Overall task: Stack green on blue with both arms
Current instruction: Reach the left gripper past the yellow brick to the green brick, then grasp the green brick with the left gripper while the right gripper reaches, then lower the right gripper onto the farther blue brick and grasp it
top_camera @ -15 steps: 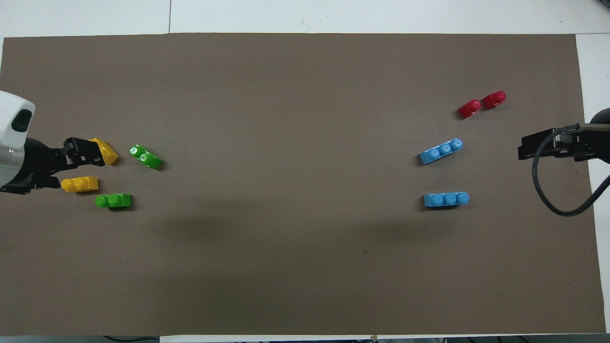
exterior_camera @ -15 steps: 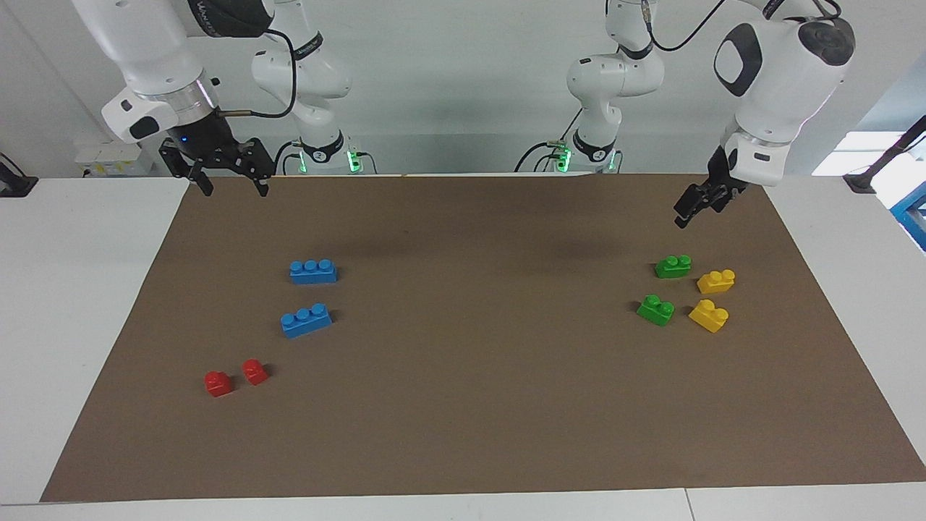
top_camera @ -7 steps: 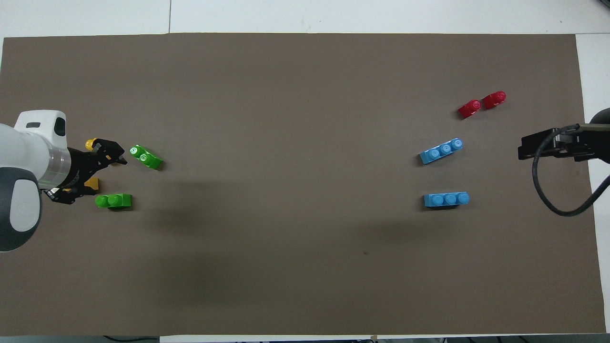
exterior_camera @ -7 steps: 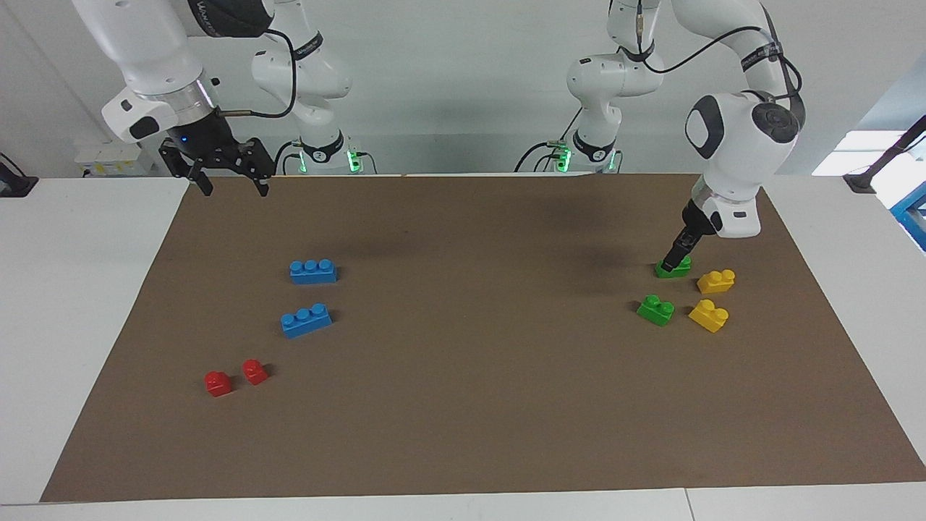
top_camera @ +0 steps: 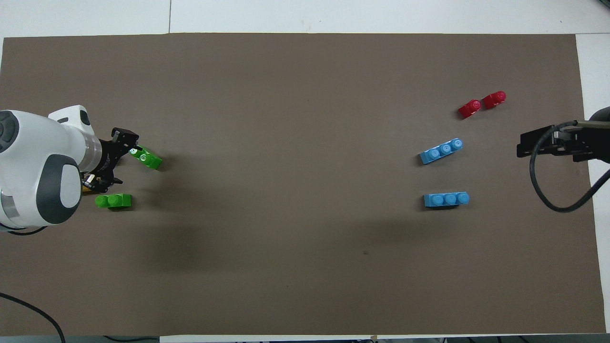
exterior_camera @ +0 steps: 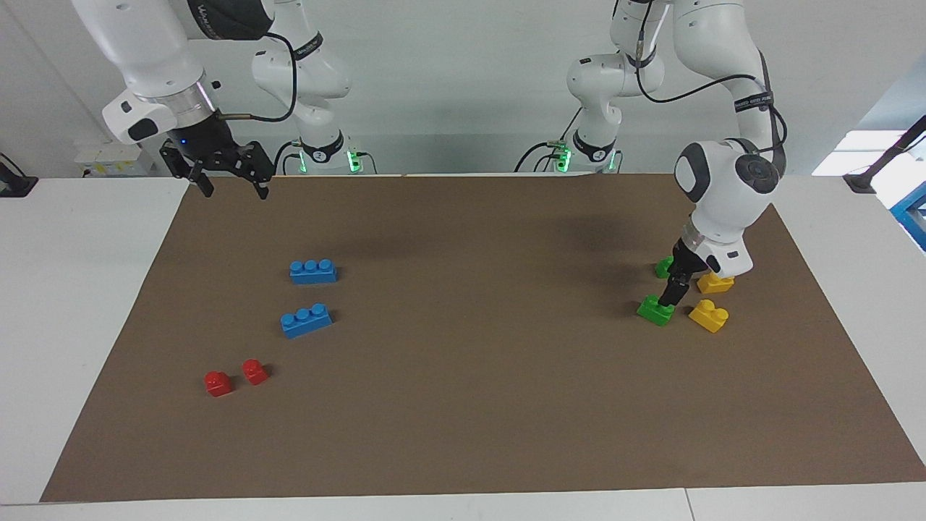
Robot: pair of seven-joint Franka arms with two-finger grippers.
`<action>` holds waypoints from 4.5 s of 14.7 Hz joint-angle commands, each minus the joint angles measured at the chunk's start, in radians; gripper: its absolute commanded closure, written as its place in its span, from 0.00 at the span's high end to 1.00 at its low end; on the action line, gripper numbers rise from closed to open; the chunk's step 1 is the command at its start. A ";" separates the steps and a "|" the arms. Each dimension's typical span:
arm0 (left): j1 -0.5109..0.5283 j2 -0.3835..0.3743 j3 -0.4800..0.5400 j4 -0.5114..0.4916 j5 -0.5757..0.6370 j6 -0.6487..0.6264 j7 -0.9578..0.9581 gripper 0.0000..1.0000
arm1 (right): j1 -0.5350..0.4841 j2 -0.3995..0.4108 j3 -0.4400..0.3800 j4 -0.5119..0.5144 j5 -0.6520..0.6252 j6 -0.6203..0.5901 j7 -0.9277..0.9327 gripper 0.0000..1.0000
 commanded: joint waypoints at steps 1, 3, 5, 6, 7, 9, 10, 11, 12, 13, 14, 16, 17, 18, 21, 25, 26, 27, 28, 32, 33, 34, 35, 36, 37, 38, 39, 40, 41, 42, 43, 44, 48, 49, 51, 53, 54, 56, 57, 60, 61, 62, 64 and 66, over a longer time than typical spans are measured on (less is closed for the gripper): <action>0.003 0.042 0.000 0.033 -0.003 0.044 -0.024 1.00 | -0.008 0.004 0.012 -0.061 -0.023 0.086 0.123 0.98; 0.007 0.053 -0.001 0.033 -0.004 0.064 -0.026 1.00 | 0.000 0.036 0.012 -0.075 -0.022 0.144 0.246 0.98; 0.001 0.068 -0.001 0.033 -0.004 0.095 -0.046 1.00 | 0.001 0.099 0.012 -0.081 -0.022 0.187 0.341 0.97; -0.003 0.083 0.001 0.033 -0.004 0.115 -0.050 1.00 | 0.001 0.131 0.012 -0.081 -0.022 0.207 0.390 0.97; -0.007 0.096 0.001 0.038 -0.001 0.118 -0.050 1.00 | 0.001 0.163 0.012 -0.080 -0.016 0.222 0.468 0.97; -0.017 0.108 0.001 0.043 0.034 0.107 -0.049 1.00 | 0.001 0.214 0.013 -0.081 -0.003 0.267 0.666 0.96; -0.017 0.111 0.001 0.043 0.045 0.106 -0.049 1.00 | 0.000 0.239 0.015 -0.081 0.001 0.279 0.734 0.96; -0.014 0.111 0.001 0.043 0.045 0.104 -0.049 1.00 | 0.000 0.256 0.013 -0.081 0.033 0.296 0.762 0.96; -0.014 0.111 0.001 0.043 0.045 0.104 -0.047 1.00 | -0.008 0.269 0.013 -0.083 0.066 0.308 0.764 0.96; -0.014 0.111 0.001 0.043 0.045 0.104 -0.047 1.00 | -0.013 0.288 0.013 -0.081 0.081 0.313 0.764 0.96; -0.013 0.111 0.001 0.043 0.045 0.106 -0.047 1.00 | -0.013 0.300 0.013 -0.084 0.099 0.336 0.768 0.96; -0.008 0.111 0.001 0.044 0.045 0.112 -0.047 0.97 | -0.013 0.322 0.013 -0.087 0.132 0.351 0.796 0.96; -0.007 0.117 0.001 0.044 0.045 0.116 -0.047 0.94 | -0.014 0.328 0.013 -0.087 0.167 0.354 0.826 0.96; -0.007 0.123 0.001 0.044 0.045 0.119 -0.049 0.91 | -0.016 0.340 0.013 -0.083 0.214 0.353 0.854 0.95; -0.008 0.127 0.001 0.044 0.046 0.141 -0.050 0.67 | -0.019 0.354 0.012 -0.078 0.282 0.388 0.930 0.94; -0.008 0.130 0.001 0.046 0.046 0.159 -0.049 0.00 | -0.060 0.397 0.012 -0.057 0.342 0.393 1.009 0.93; -0.007 0.131 0.001 0.052 0.046 0.161 -0.046 0.00 | -0.063 0.403 0.012 -0.058 0.342 0.393 1.008 0.93; -0.005 0.133 0.001 0.062 0.046 0.161 -0.043 0.00 | -0.066 0.406 0.012 -0.058 0.342 0.388 1.006 0.93; -0.002 0.133 0.000 0.069 0.046 0.159 -0.043 0.00 | -0.078 0.411 0.012 -0.060 0.342 0.388 1.001 0.93; -0.003 0.133 -0.001 0.087 0.046 0.137 -0.041 0.00 | -0.112 0.464 0.012 -0.061 0.345 0.388 0.902 0.93; -0.004 0.122 -0.001 0.092 0.046 0.109 -0.043 0.00 | -0.117 0.470 0.012 -0.067 0.345 0.387 0.865 0.93; -0.005 0.110 -0.001 0.102 0.046 0.069 -0.046 0.00 | -0.118 0.477 0.012 -0.073 0.347 0.387 0.839 0.93; -0.013 0.095 -0.001 0.121 0.045 0.019 -0.049 0.00 | -0.122 0.483 0.012 -0.076 0.347 0.385 0.801 0.93; -0.016 0.076 -0.001 0.145 0.046 -0.039 -0.049 0.00 | -0.123 0.486 0.012 -0.084 0.347 0.385 0.781 0.93; -0.017 0.068 -0.002 0.176 0.045 -0.105 -0.050 0.00 | -0.126 0.492 0.012 -0.084 0.348 0.387 0.776 0.93; -0.019 0.056 -0.007 0.209 0.042 -0.174 -0.053 0.00 | -0.128 0.501 0.012 -0.084 0.348 0.391 0.776 0.93; -0.020 0.045 -0.010 0.239 0.037 -0.233 -0.067 0.00 | -0.128 0.507 0.013 -0.086 0.351 0.394 0.776 0.93; -0.025 0.030 -0.014 0.254 0.036 -0.280 -0.098 0.00 | -0.128 0.512 0.012 -0.086 0.369 0.397 0.776 0.94; -0.037 0.006 -0.017 0.259 0.034 -0.314 -0.142 0.00 | -0.128 0.515 0.012 -0.089 0.377 0.400 0.770 0.94; -0.054 -0.011 -0.017 0.260 0.032 -0.342 -0.199 0.00 | -0.126 0.518 0.012 -0.099 0.379 0.407 0.762 0.94; -0.072 -0.024 -0.019 0.262 0.032 -0.370 -0.264 0.00 | -0.122 0.518 0.012 -0.109 0.379 0.423 0.756 0.94; -0.089 -0.033 -0.019 0.263 0.032 -0.394 -0.336 0.00 | -0.120 0.515 0.012 -0.127 0.379 0.440 0.756 0.94; -0.109 -0.060 -0.030 0.279 0.000 -0.473 -0.519 0.00 | -0.125 0.520 0.012 -0.150 0.379 0.473 0.725 0.94; -0.109 -0.073 -0.031 0.277 -0.007 -0.477 -0.523 0.00 | -0.126 0.520 0.012 -0.155 0.379 0.477 0.722 0.94; -0.108 -0.091 -0.031 0.276 -0.018 -0.480 -0.524 0.00 | -0.126 0.520 0.012 -0.161 0.379 0.483 0.722 0.94; -0.106 -0.108 -0.031 0.274 -0.030 -0.479 -0.543 0.00 | -0.128 0.520 0.012 -0.167 0.380 0.485 0.713 0.92; -0.103 -0.113 -0.031 0.276 -0.030 -0.476 -0.550 0.00 | -0.129 0.518 0.012 -0.170 0.383 0.485 0.704 0.88; -0.099 -0.123 -0.030 0.274 -0.030 -0.473 -0.553 0.00 | -0.129 0.518 0.012 -0.172 0.397 0.485 0.676 0.64; -0.099 -0.126 -0.030 0.274 -0.030 -0.471 -0.555 0.00 | -0.129 0.517 0.012 -0.176 0.397 0.483 0.652 0.30; -0.096 -0.133 -0.030 0.268 -0.030 -0.463 -0.575 0.00 | -0.126 0.513 0.010 -0.185 0.396 0.488 0.624 0.00; -0.096 -0.133 -0.030 0.268 -0.030 -0.462 -0.575 0.00 | -0.117 0.513 0.010 -0.185 0.396 0.500 0.629 0.00; -0.096 -0.133 -0.030 0.268 -0.030 -0.462 -0.575 0.00 | -0.117 0.512 0.009 -0.190 0.394 0.518 0.629 0.00; -0.096 -0.133 -0.030 0.265 -0.030 -0.462 -0.573 0.00 | -0.118 0.510 0.009 -0.198 0.394 0.525 0.629 0.00; -0.096 -0.133 -0.030 0.266 -0.030 -0.462 -0.573 0.00 | -0.123 0.510 0.010 -0.198 0.394 0.517 0.630 0.00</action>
